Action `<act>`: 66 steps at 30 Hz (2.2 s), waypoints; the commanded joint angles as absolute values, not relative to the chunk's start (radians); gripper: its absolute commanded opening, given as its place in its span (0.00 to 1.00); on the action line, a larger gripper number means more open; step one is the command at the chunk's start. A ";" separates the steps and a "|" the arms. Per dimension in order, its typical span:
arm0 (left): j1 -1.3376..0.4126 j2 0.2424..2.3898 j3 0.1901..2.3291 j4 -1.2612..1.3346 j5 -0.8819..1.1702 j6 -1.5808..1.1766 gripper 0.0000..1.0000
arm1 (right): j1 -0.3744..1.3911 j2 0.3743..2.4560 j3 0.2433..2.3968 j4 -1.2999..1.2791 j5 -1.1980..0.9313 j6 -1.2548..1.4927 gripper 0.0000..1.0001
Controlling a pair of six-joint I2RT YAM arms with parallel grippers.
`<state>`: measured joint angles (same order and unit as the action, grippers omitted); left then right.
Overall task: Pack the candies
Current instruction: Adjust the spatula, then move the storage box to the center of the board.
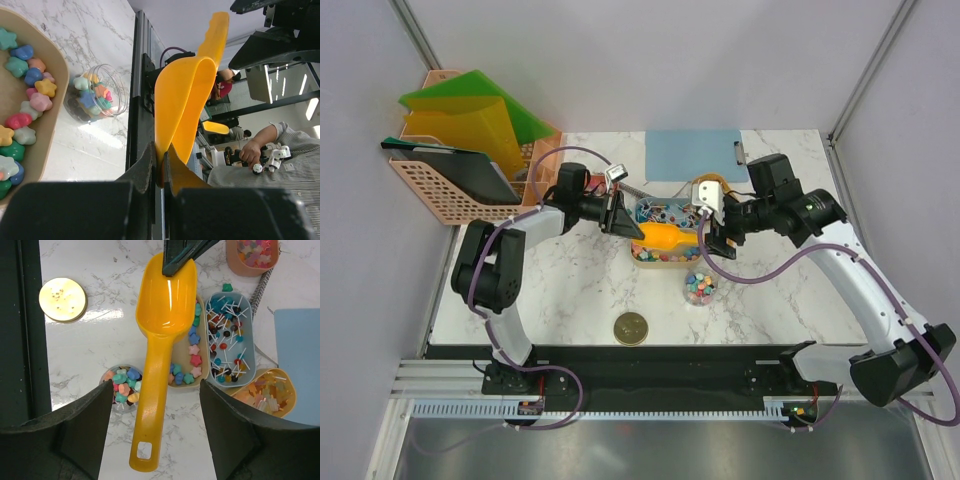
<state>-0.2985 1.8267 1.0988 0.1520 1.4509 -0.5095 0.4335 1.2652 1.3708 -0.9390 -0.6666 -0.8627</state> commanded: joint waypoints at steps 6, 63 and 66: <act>-0.299 1.845 1.158 0.179 1.671 -0.552 0.02 | 0.428 1.293 1.347 -0.963 -0.718 -0.894 0.67; -0.215 2.209 1.845 -0.857 0.365 1.108 0.35 | 0.328 1.327 1.367 -0.989 -0.499 -0.847 0.00; -0.218 2.201 1.842 -0.870 0.387 1.106 0.19 | 0.330 1.327 1.365 -0.989 -0.497 -0.845 0.00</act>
